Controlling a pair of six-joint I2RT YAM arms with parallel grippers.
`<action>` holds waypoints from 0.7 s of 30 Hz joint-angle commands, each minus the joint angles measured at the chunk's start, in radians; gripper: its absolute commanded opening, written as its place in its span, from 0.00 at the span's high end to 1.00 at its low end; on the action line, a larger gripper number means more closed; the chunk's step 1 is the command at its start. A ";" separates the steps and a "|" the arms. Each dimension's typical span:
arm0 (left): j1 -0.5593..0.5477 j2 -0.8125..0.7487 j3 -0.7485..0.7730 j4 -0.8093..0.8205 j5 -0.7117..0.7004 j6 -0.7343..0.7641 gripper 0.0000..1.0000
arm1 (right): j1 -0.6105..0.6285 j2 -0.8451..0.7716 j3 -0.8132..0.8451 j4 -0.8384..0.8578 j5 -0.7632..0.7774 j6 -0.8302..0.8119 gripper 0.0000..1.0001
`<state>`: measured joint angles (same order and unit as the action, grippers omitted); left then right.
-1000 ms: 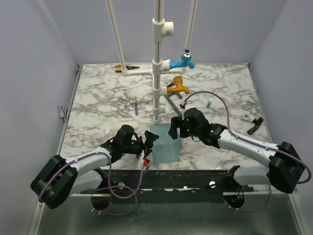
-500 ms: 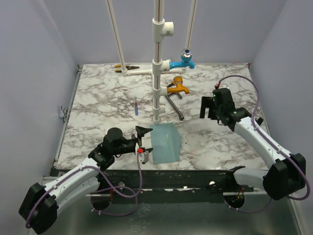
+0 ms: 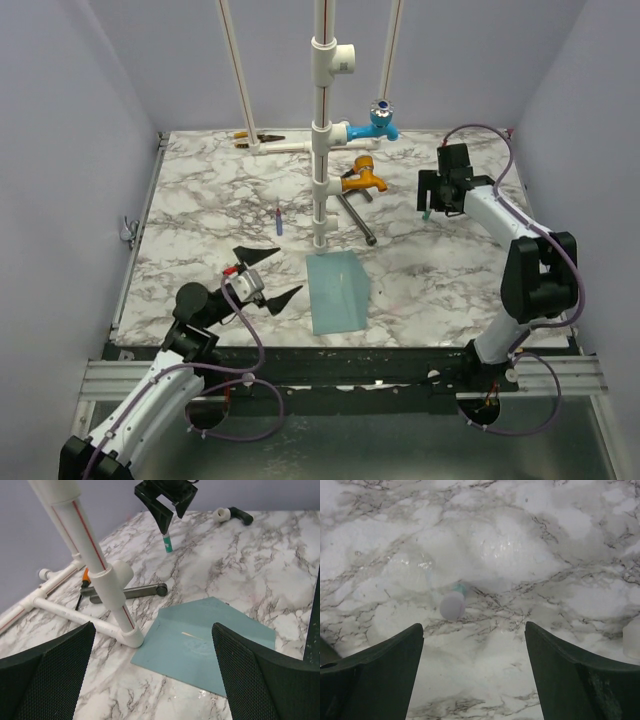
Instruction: Place the letter into the envelope and seal it
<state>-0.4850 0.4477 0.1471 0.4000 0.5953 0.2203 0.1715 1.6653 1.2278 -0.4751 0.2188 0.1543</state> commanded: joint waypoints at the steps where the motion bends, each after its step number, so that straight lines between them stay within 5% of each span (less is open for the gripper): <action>1: 0.101 -0.070 -0.047 0.122 -0.044 -0.284 0.01 | -0.013 0.073 0.079 0.028 -0.018 -0.046 0.15; 16: 0.380 -0.161 -0.005 0.023 -0.199 -0.631 0.05 | -0.015 0.227 0.139 0.032 -0.061 -0.064 0.33; 21: 0.422 -0.171 -0.013 -0.004 -0.221 -0.622 0.06 | -0.014 0.231 0.130 0.041 -0.063 -0.065 0.42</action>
<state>-0.0875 0.2878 0.1493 0.4366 0.4171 -0.3492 0.1616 1.8736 1.3403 -0.4564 0.1780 0.1024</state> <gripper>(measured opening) 0.944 0.618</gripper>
